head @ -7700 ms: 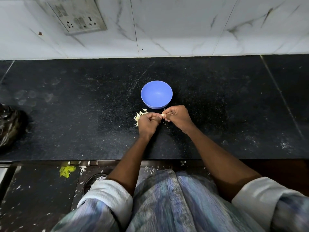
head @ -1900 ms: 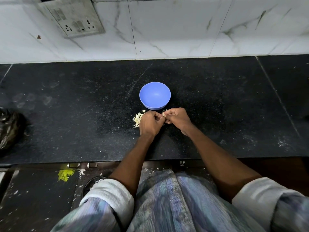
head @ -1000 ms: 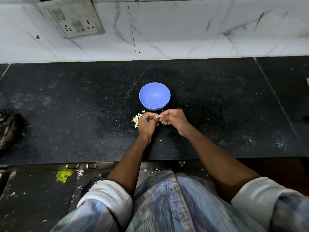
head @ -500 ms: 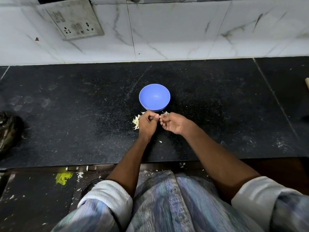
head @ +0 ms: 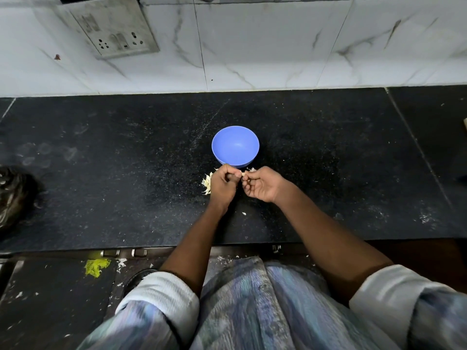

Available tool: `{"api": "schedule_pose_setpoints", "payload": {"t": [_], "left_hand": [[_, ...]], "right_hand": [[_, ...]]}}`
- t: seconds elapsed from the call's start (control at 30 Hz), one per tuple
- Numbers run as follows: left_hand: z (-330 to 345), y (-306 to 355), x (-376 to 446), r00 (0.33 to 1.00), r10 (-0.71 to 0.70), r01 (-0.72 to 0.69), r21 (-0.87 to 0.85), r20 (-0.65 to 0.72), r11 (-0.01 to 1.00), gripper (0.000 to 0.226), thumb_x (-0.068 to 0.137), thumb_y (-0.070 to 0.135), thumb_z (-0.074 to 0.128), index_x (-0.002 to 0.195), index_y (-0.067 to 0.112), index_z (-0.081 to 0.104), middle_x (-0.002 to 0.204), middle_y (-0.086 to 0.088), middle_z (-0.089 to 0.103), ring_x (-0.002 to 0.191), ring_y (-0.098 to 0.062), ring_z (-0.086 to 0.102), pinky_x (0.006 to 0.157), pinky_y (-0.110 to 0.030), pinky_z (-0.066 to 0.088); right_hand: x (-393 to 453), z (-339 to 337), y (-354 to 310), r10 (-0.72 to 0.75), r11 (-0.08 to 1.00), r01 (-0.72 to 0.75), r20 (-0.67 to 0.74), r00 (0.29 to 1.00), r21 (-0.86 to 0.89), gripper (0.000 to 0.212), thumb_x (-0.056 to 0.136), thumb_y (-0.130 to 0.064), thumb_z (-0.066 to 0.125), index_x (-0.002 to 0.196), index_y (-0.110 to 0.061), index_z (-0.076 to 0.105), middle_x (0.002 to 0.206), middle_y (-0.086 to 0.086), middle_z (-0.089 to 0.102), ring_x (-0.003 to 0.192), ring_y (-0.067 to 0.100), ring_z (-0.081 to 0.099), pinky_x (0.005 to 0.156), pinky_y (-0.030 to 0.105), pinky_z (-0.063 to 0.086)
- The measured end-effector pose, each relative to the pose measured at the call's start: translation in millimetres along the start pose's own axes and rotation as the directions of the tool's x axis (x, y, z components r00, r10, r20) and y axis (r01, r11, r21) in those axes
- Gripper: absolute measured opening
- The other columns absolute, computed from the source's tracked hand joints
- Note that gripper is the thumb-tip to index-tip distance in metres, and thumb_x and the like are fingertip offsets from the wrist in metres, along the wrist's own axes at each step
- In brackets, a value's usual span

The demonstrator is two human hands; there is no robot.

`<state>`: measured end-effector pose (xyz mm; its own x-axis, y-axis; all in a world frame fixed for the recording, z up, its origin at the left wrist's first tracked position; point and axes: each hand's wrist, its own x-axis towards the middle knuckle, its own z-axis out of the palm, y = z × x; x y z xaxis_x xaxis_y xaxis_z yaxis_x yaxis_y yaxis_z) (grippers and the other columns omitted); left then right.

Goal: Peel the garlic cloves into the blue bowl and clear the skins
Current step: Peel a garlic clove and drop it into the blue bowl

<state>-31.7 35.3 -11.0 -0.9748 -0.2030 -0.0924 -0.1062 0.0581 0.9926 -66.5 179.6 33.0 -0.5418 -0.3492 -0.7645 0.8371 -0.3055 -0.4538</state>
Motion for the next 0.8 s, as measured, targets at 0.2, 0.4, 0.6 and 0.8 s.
{"api": "schedule_pose_setpoints", "payload": {"t": [0.2,0.4,0.6,0.8], "left_hand": [[-7.2,-1.6,1.0,0.931,0.339,-0.364,0.358,0.133,0.86,0.025,0.089,-0.01,0.062,0.079,0.012,0.058,0.08,-0.003,0.062,0.076,-0.016,0.056,0.071,-0.026,0.045],[11.0,23.9,1.0,0.825,-0.561,0.563,-0.211,0.073,0.799,0.029,0.095,-0.007,0.048,0.083,0.014,0.063,0.064,0.003,0.065,0.06,-0.007,0.058,0.05,-0.017,0.043],[12.3,19.8,2.0,0.725,-0.675,0.682,-0.283,0.137,0.674,0.03,0.098,-0.005,0.046,0.085,0.018,0.061,0.076,0.001,0.062,0.067,-0.01,0.057,0.048,-0.015,0.043],[4.2,3.0,1.2,0.946,0.309,-0.323,0.325,0.094,0.889,0.03,0.083,-0.018,0.052,0.077,0.011,0.056,0.078,-0.004,0.063,0.075,-0.02,0.057,0.071,-0.03,0.047]], "right_hand": [[-2.3,-6.9,0.8,0.109,0.994,-0.109,0.007,0.994,0.01,0.021,0.105,-0.004,0.043,0.093,-0.005,0.06,0.072,0.003,0.056,0.068,0.011,0.05,0.062,0.021,0.041],[10.8,-7.8,18.2,-0.599,0.607,0.525,0.09,0.796,-0.596,0.016,0.099,0.007,0.054,0.088,-0.005,0.059,0.078,0.009,0.063,0.068,0.011,0.057,0.064,0.024,0.049],[9.5,-8.0,18.4,-0.544,0.649,0.449,0.037,0.838,-0.614,0.016,0.096,0.009,0.053,0.089,-0.003,0.061,0.075,0.009,0.064,0.07,0.016,0.059,0.064,0.027,0.05],[-1.5,-10.3,-6.0,0.133,0.99,-0.132,-0.016,0.991,0.044,0.03,0.104,0.0,0.036,0.089,-0.002,0.062,0.07,0.005,0.062,0.065,0.013,0.058,0.063,0.022,0.044]]}}
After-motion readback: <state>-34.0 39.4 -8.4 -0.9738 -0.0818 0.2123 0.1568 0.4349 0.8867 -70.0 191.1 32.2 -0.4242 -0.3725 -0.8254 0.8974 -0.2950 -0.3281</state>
